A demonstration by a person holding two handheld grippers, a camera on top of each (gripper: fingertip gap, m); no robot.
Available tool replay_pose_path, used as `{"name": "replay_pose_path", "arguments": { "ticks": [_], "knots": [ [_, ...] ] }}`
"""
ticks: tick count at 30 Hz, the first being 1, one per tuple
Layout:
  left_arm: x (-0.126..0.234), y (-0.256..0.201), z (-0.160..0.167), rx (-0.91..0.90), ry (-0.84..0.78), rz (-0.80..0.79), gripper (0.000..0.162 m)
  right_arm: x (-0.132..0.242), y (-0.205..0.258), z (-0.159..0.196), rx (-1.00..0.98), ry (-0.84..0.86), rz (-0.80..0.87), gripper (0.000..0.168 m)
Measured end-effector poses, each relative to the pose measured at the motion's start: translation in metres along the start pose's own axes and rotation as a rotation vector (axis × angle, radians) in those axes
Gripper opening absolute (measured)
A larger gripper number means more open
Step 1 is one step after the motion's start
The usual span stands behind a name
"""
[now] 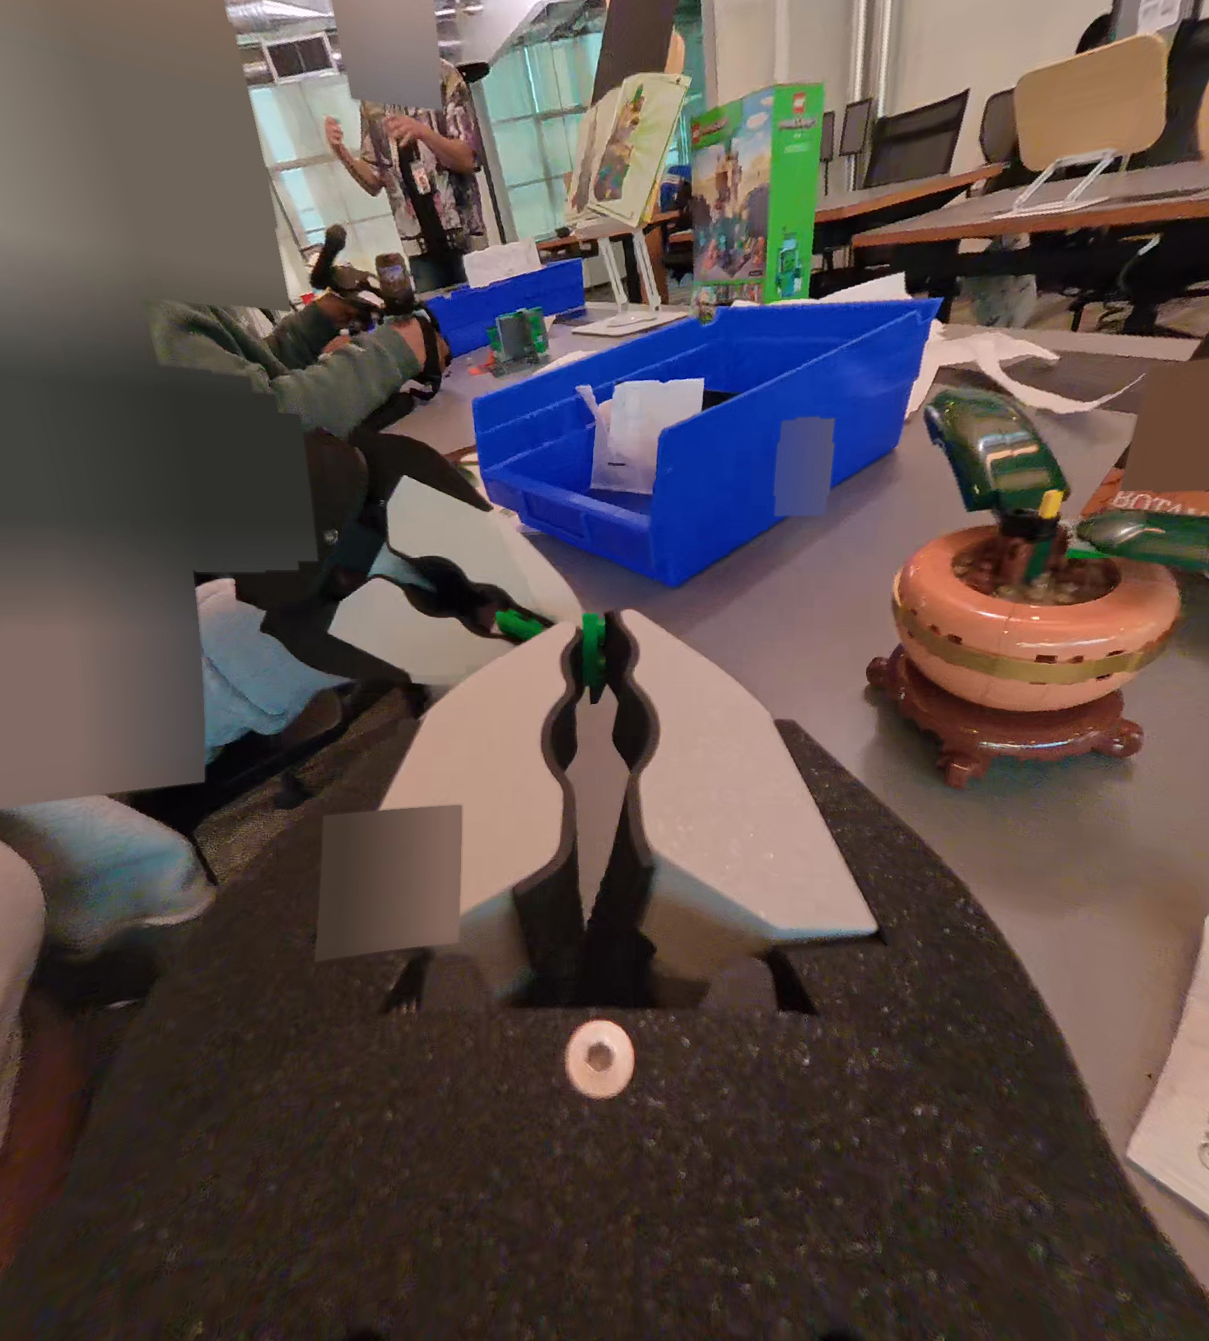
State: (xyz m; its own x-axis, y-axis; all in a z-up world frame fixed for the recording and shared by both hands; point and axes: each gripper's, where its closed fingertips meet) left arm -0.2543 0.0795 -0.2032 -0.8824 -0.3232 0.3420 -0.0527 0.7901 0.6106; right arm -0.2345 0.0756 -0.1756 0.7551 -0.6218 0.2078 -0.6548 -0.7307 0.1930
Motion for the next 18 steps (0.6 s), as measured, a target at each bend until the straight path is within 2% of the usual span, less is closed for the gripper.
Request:
{"name": "replay_pose_path", "arguments": {
  "ticks": [5,7,9,11,15,18],
  "knots": [
    [0.008,0.007,-0.002,0.273,-0.097,0.123,0.008,0.009,0.001,-0.001,-0.095,-0.001,-0.041,0.004],
    [0.011,0.007,-0.012,0.376,-0.181,0.168,0.008,0.007,0.009,-0.002,-0.176,-0.034,-0.113,0.004],
    [0.013,-0.003,-0.021,0.457,-0.227,0.281,0.011,0.004,0.018,-0.005,-0.202,-0.064,-0.183,0.004],
    [0.018,-0.01,-0.029,0.508,-0.27,0.377,0.015,0.001,0.026,-0.006,-0.188,-0.068,-0.233,0.004],
    [0.03,-0.01,-0.04,0.588,-0.365,0.48,0.007,-0.001,0.04,-0.009,-0.168,-0.072,-0.329,0.004],
    [0.026,-0.009,-0.034,0.613,-0.359,0.487,0.006,-0.005,0.034,-0.007,-0.134,-0.052,-0.305,0.004]
  ]
}}
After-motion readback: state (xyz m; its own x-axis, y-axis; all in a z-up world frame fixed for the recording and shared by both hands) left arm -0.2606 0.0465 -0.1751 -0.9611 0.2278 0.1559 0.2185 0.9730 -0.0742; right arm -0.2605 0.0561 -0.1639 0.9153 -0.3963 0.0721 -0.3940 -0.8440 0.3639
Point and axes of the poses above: each gripper's, where its closed fingertips meet, x back along the fingers, z out of its underside, y = z × x across the jaws, and after that the axes turned 7 degrees about y, right-handed
